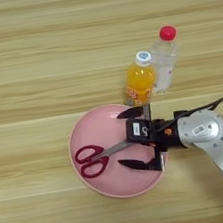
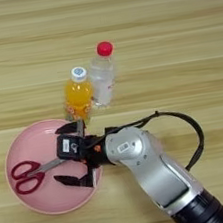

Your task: Move the objects on the table

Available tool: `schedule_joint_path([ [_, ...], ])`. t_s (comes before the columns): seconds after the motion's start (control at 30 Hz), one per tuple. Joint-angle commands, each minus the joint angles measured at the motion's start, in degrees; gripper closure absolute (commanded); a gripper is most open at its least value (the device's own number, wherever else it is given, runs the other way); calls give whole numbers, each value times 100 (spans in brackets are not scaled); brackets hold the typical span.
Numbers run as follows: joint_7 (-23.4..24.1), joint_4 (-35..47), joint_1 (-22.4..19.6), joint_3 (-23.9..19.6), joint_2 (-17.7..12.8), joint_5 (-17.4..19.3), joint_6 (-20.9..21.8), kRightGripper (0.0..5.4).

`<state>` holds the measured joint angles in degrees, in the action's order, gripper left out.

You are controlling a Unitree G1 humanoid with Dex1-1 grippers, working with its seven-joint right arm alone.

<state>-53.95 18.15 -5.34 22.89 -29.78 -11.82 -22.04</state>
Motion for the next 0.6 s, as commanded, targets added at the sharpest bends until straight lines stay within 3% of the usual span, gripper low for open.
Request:
schedule_joint_path([
  [0.03, -190, 95, -199, -140, -52, 389, -675, 5],
  [0.17, -322, 166, -275, -201, -65, 702, -1487, 5],
  [0.27, -338, 155, -344, -202, -123, 847, -1869, 5],
  [0.6, -188, 67, -409, -105, -230, 882, -1858, 5],
])
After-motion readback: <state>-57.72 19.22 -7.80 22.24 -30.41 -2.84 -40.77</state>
